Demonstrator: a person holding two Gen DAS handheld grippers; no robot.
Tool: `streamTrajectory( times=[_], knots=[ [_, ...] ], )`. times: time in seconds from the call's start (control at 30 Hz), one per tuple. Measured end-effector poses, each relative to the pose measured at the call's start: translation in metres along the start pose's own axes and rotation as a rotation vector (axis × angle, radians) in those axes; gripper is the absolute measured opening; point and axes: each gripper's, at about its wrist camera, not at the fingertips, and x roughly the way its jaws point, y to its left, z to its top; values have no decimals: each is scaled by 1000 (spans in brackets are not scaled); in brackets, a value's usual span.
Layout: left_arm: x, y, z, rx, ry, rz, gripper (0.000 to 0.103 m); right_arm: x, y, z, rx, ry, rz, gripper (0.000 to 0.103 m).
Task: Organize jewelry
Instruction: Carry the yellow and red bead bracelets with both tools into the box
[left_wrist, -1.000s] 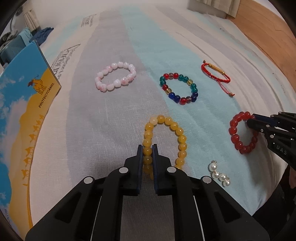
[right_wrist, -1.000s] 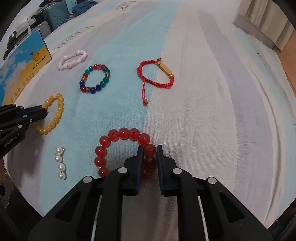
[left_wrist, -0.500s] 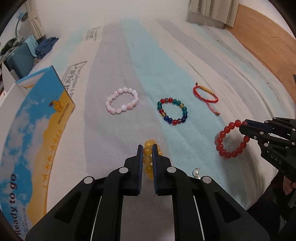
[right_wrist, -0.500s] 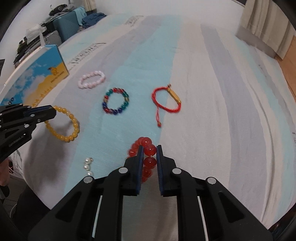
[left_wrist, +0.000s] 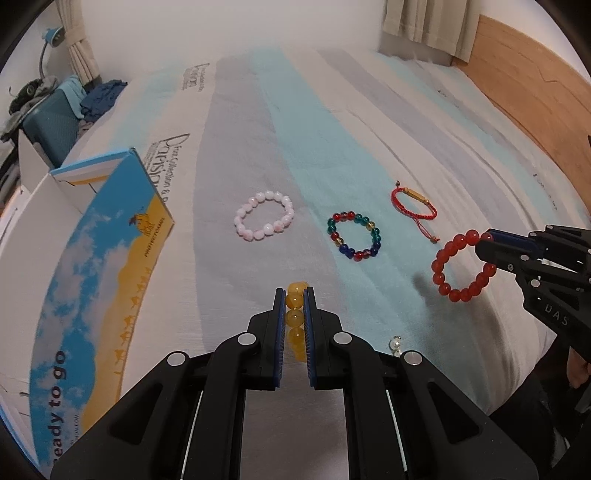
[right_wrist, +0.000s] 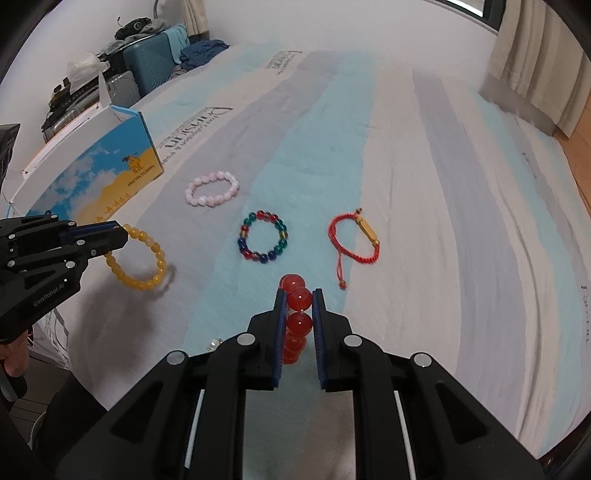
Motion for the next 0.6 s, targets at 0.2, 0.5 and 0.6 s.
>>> streamTrajectory(
  times=[0.2,0.5,0.6],
  knots=[
    [-14,13,5,-5,-16,9,8,-4,14,12,-6,-13,10,13],
    [-44,39,10,-30,-45,45,8,-18,42,39,-31,-52,33,13],
    [-57,50,12,-40,-59,60,8,-24,53,51,-43,-70,43,13]
  ],
)
